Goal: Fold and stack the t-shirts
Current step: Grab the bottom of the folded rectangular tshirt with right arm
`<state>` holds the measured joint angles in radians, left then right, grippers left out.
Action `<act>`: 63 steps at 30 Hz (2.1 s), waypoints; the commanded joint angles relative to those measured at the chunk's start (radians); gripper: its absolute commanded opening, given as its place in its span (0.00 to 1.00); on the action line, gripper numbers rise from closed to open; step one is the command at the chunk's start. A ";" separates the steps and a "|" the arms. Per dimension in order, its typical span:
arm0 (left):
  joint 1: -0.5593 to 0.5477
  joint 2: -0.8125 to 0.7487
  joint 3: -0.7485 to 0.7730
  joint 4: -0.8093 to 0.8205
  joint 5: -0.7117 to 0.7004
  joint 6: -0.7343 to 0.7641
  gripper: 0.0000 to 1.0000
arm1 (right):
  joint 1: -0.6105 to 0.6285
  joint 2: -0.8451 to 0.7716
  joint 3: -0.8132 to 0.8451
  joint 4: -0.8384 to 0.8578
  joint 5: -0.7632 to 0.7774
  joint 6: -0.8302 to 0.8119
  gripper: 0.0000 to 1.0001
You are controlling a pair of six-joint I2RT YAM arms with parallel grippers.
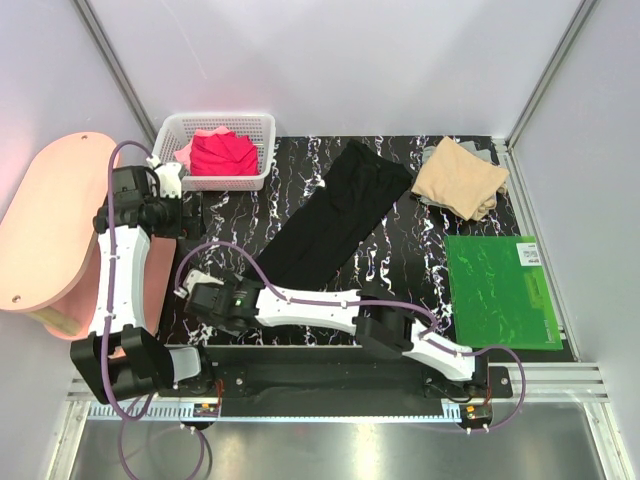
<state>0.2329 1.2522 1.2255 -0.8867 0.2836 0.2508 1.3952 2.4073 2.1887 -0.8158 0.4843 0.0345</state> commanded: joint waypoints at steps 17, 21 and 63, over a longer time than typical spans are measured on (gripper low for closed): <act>0.023 0.018 -0.017 0.080 0.008 0.015 0.99 | -0.019 0.069 -0.001 -0.068 -0.067 0.148 0.75; 0.023 0.007 -0.021 0.077 -0.003 0.025 0.99 | -0.050 0.059 -0.033 -0.071 -0.084 0.189 0.75; 0.023 0.033 -0.004 0.072 -0.012 0.015 0.99 | -0.035 -0.085 -0.055 -0.172 -0.305 0.191 0.00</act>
<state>0.2512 1.2861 1.2011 -0.8436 0.2752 0.2649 1.3136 2.4016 2.0567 -0.8356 0.2852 0.2516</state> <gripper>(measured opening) 0.987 0.033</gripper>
